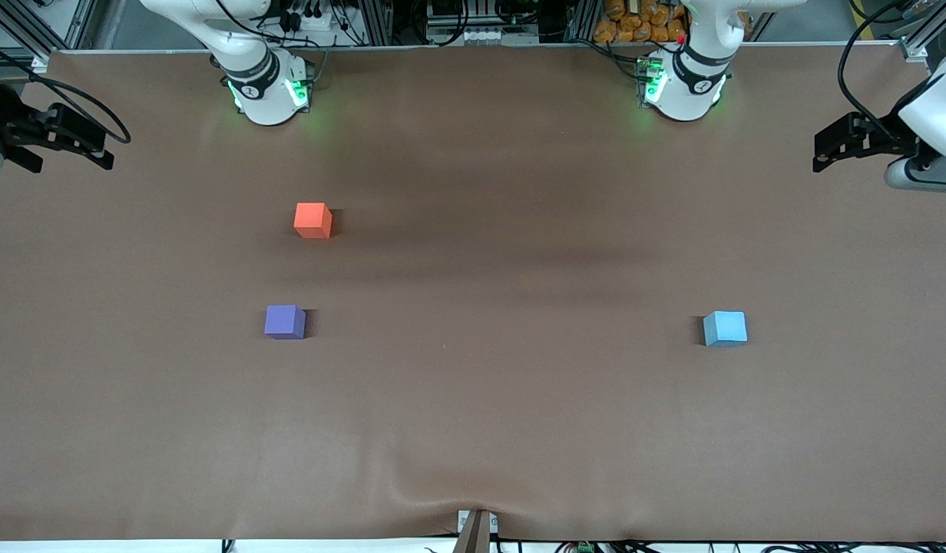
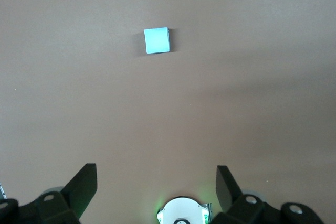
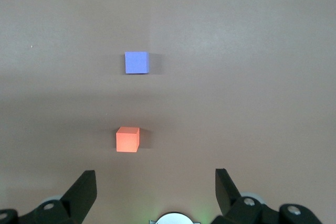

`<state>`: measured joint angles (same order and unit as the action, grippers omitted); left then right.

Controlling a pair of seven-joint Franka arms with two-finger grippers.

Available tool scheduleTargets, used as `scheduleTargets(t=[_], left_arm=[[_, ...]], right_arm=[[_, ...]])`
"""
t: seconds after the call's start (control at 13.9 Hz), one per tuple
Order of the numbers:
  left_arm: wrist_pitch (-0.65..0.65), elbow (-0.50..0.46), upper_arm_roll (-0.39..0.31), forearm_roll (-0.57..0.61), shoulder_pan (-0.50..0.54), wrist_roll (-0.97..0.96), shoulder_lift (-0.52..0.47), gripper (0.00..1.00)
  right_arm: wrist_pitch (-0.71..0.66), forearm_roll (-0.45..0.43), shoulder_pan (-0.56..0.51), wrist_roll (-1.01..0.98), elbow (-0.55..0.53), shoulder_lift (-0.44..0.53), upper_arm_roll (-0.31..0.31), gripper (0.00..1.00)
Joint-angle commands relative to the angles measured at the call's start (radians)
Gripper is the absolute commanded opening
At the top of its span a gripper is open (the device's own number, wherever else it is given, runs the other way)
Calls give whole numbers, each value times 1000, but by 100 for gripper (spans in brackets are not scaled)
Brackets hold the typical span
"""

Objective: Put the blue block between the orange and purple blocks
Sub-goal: 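Move the left gripper toward the light-blue block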

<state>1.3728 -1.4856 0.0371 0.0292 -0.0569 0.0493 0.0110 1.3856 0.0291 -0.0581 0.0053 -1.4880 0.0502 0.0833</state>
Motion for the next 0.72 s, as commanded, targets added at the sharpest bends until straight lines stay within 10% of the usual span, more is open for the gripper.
scheduleTargets(t=[0.0, 0.65], left_arm=[[-12, 82, -2, 15, -11, -3, 98, 100], [320, -83, -6, 12, 11, -8, 325, 100]], right_arm=[[-10, 20, -16, -14, -5, 10, 7, 100], [-13, 21, -17, -14, -5, 10, 7, 100]])
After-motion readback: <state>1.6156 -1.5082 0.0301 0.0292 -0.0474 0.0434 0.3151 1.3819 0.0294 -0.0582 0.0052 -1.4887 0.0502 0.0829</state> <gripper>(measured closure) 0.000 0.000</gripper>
